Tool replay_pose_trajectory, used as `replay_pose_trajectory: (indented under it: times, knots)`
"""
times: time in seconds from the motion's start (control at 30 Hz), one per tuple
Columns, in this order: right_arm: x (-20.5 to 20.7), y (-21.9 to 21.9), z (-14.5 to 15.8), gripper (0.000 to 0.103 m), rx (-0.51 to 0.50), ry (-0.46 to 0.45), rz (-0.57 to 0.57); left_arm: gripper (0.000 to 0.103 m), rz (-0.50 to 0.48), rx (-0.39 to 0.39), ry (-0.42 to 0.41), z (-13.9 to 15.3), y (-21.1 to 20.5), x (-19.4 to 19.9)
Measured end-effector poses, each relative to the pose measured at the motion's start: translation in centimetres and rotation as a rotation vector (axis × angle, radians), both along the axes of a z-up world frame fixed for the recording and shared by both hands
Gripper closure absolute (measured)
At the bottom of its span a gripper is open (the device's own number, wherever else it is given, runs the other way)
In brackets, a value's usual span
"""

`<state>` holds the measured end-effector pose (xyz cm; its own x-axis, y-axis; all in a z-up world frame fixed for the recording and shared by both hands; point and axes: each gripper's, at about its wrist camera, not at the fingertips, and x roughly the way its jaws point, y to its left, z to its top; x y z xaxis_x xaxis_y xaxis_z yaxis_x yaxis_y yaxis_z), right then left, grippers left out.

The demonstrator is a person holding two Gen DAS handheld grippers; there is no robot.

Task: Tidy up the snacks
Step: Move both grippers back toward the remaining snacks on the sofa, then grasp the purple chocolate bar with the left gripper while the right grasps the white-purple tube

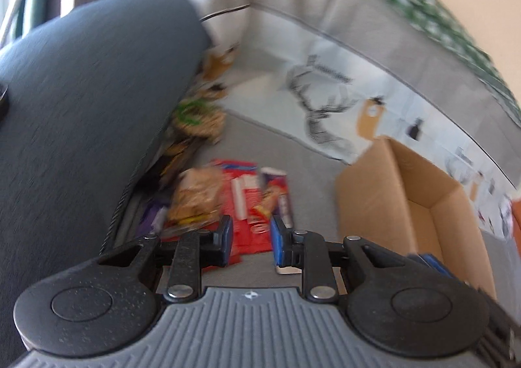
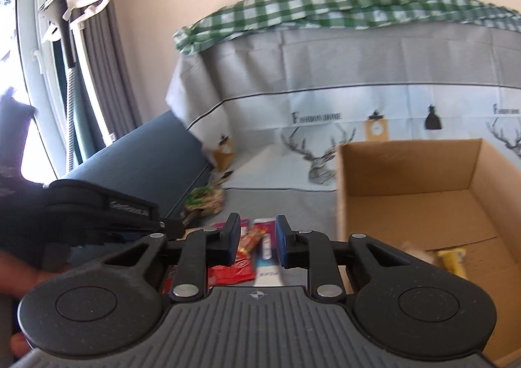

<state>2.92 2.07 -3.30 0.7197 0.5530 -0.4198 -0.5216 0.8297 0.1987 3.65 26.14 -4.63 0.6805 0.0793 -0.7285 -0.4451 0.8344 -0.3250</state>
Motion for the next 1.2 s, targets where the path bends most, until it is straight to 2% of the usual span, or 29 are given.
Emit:
replay_pose_trajectory:
  times: [0.17, 0.23, 0.3, 0.43, 0.6, 0.77, 0.87, 0.93, 1.1, 1.13, 1.17, 1.2]
  knots:
    - [0.5, 2.2, -1.4, 0.079, -0.016, 0.062, 0.04, 0.076, 0.137, -0.017, 0.104, -1.5, 2.5, 0.3]
    - [0.8, 3.1, -2.0, 0.078, -0.026, 0.091, 0.054, 0.07, 0.162, -0.004, 0.125, -1.8, 2.9, 0.2]
    - [1.2, 4.0, -2.6, 0.078, -0.037, 0.115, 0.06, 0.055, 0.178, 0.017, 0.139, -2.0, 3.0, 0.2]
    - [2.6, 5.7, -3.8, 0.078, -0.075, 0.139, 0.024, 0.054, 0.156, 0.069, 0.178, -2.5, 2.2, 0.7]
    - [5.0, 7.3, -5.8, 0.076, -0.121, 0.169, -0.03, 0.054, 0.182, 0.11, 0.249, -3.6, 1.7, 1.6]
    - [7.1, 8.7, -8.1, 0.057, -0.177, 0.2, -0.071, 0.054, 0.218, 0.157, 0.333, -5.1, 1.4, 2.5]
    - [8.4, 9.4, -9.3, 0.055, -0.196, 0.217, -0.093, 0.054, 0.238, 0.171, 0.368, -6.0, 1.5, 3.0]
    - [9.3, 10.0, -10.4, 0.054, -0.218, 0.239, -0.086, 0.054, 0.247, 0.161, 0.391, -6.6, 1.6, 3.2]
    - [10.3, 10.5, -12.2, 0.054, -0.24, 0.286, -0.102, 0.053, 0.298, 0.049, 0.413, -7.7, 3.0, 2.8]
    - [10.2, 10.7, -12.2, 0.057, -0.251, 0.277, -0.096, 0.054, 0.301, 0.044, 0.412, -7.7, 3.1, 2.7]
    - [10.1, 10.8, -12.2, 0.066, -0.257, 0.269, -0.083, 0.055, 0.302, 0.041, 0.412, -7.7, 3.1, 2.7]
    - [10.0, 10.8, -12.2, 0.067, -0.257, 0.265, -0.071, 0.061, 0.301, 0.035, 0.408, -7.6, 3.1, 2.6]
